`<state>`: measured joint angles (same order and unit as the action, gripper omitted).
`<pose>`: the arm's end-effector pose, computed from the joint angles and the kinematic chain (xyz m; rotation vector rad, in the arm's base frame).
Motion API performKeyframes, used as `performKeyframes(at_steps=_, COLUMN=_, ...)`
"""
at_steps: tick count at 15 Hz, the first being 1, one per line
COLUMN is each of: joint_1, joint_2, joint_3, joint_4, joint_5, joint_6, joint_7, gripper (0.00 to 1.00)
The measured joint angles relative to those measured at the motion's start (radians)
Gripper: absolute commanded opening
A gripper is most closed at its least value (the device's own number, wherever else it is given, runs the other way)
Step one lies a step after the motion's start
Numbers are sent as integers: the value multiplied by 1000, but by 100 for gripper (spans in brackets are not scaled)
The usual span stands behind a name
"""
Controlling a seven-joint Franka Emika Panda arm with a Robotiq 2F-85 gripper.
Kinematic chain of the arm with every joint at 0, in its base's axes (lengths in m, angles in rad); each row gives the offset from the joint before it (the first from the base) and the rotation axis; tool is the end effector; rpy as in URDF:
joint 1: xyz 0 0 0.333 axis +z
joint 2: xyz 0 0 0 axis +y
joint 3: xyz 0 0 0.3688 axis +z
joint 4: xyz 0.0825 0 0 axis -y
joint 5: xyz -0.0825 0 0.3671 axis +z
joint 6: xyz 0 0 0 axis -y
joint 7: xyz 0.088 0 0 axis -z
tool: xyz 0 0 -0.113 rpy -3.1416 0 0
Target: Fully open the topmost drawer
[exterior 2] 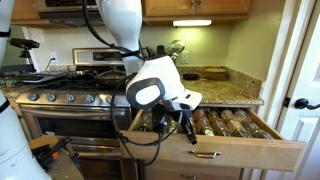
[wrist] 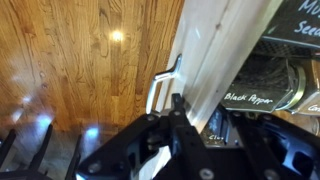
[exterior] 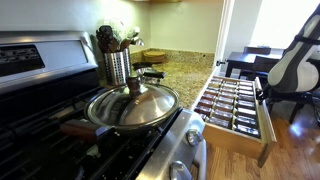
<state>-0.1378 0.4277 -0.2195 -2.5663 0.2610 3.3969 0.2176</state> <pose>0.4455 -0.1986 0.2209 2.7167 -1.1541 0.6197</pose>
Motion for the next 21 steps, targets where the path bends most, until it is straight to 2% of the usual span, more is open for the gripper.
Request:
performKeyframes(at_steps=2, joint_1=-3, joint_2=-1, joint_3=0, joint_4=-4, joint_5=-2, joint_6=5, joint_7=-4, gripper=8)
performKeyframes(at_steps=3, joint_1=-3, joint_2=-1, joint_3=0, joint_4=-5, joint_5=-3, joint_6=7, joint_7=-4, gripper=52)
performKeyframes(at_steps=5, joint_1=-3, joint_2=-1, joint_3=0, joint_4=-5, joint_5=-2, joint_6=7, joint_7=-4, gripper=57)
performKeyframes(at_steps=9, joint_1=-3, joint_2=-1, joint_3=28, joint_4=-6, joint_5=2, joint_6=0, joint_7=2, gripper=82)
performKeyframes(at_steps=12, joint_1=5, joint_2=-1, joint_3=32, joint_4=26, joint_5=6, joint_6=-61, joint_7=7, gripper=100)
performKeyframes(at_steps=15, joint_1=49, joint_2=-6, joint_3=4, joint_4=78, joint_5=16, joint_6=-191, joint_7=11, gripper=100)
performKeyframes(at_steps=18, joint_1=184, joint_2=-10, joint_3=-119, joint_4=143, joint_5=14, joint_6=-390, joint_7=69, gripper=100)
performKeyframes(at_steps=21, joint_1=295, joint_2=-11, joint_3=-222, joint_4=192, joint_5=-50, joint_6=-558, joint_7=178, gripper=100)
